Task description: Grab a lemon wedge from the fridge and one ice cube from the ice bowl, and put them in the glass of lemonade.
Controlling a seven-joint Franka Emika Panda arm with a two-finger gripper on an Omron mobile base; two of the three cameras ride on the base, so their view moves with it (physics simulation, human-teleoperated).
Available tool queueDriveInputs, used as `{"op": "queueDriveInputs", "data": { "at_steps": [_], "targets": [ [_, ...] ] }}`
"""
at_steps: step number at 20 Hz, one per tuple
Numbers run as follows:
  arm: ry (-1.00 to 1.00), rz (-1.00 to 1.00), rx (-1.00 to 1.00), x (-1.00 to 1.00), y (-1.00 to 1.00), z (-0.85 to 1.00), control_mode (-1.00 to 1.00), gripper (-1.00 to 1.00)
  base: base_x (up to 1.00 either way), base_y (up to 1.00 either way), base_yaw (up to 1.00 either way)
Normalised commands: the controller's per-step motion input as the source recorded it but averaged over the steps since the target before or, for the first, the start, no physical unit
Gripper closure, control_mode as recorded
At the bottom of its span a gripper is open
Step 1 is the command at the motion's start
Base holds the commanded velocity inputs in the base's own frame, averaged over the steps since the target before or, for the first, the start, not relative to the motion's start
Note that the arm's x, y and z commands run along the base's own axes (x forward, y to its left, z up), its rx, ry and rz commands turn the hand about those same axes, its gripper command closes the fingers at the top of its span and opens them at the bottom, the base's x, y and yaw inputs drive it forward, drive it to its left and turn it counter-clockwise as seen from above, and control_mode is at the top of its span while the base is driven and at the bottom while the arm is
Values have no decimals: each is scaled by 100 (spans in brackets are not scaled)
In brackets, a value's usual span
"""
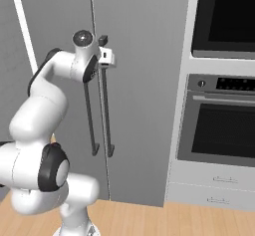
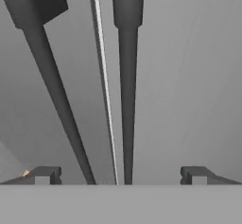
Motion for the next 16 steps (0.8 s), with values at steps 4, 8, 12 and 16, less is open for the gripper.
{"op": "queueDriveInputs", "data": {
  "at_steps": [4, 8, 12, 16],
  "targets": [
    [0, 0, 0, 68, -10, -3, -100, -100, 0, 0, 0],
    [0, 0, 0, 66, 0, -13, -100, -100, 0, 0, 0],
    [0, 0, 0, 64, 2, -27, -100, -100, 0, 0, 0],
    [-1, 0, 0, 63, 4, -26, -100, -100, 0, 0, 0]
  ]
}}
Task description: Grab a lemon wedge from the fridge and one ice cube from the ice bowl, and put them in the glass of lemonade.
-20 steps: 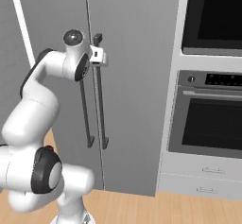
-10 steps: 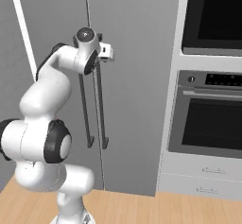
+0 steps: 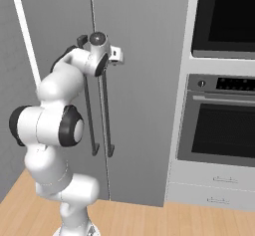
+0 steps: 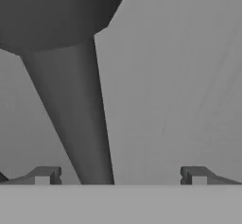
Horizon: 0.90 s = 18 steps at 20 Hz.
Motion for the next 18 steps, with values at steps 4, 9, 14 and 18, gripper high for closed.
{"op": "queueDriveInputs", "data": {
  "at_steps": [4, 9, 14, 18],
  "targets": [
    [-1, 0, 0, 61, 16, -26, -100, -100, 0, 0, 0],
    [-3, 0, 0, 62, 14, -26, -100, -100, 0, 0, 0],
    [-18, 0, 0, 53, 7, -42, -100, -100, 0, 0, 0],
    [-16, -2, 0, 51, 13, -49, -100, 100, 0, 0, 0]
  ]
}}
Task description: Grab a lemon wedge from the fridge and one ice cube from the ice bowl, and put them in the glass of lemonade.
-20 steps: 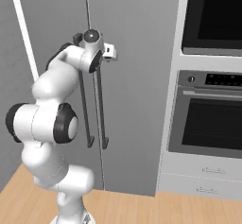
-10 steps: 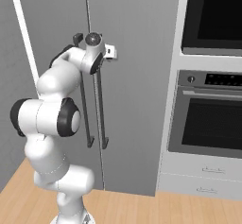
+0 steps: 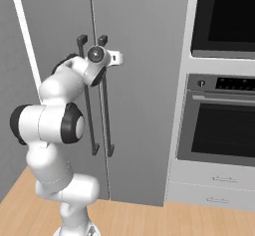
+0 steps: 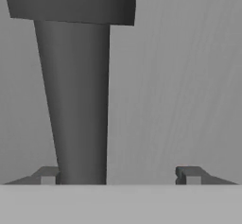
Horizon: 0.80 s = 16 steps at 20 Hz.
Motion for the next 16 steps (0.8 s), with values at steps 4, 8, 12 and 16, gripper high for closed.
{"op": "queueDriveInputs", "data": {
  "at_steps": [4, 8, 12, 16],
  "targets": [
    [0, -1, 0, 25, 3, -5, -100, 100, 0, 0, 0],
    [2, 0, 0, -5, -7, 0, -100, 100, 0, 0, 0],
    [5, 2, 0, -61, -7, 0, -100, 100, 0, 0, 0],
    [0, 0, 0, -99, -38, 0, -100, 100, 0, 0, 0]
  ]
}}
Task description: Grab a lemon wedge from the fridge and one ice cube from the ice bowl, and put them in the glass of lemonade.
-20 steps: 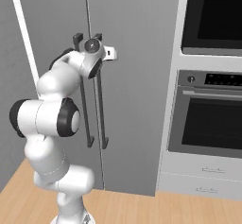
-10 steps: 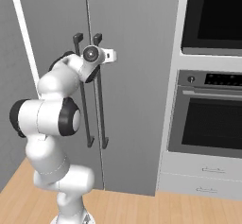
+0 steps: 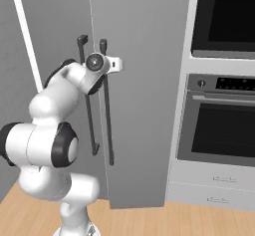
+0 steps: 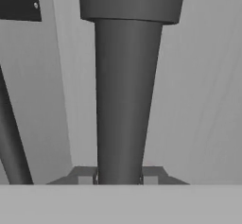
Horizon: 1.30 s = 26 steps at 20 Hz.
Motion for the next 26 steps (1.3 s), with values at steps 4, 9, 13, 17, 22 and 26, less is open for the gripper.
{"op": "queueDriveInputs", "data": {
  "at_steps": [4, 9, 13, 17, 22, 26],
  "targets": [
    [0, 0, 3, -98, -75, 0, -100, 100, 0, 0, 0],
    [8, 0, 8, -76, -96, 0, -100, 100, 0, 0, 0],
    [6, 0, 8, -79, -96, 0, -100, 100, 0, 0, 0],
    [0, -1, 11, -79, -99, 0, -100, 100, 0, 0, 0],
    [0, -1, 12, -73, -100, 2, -100, 100, 0, 0, 0],
    [0, -1, 10, -53, -78, 13, -100, -100, 0, 0, 0]
  ]
}}
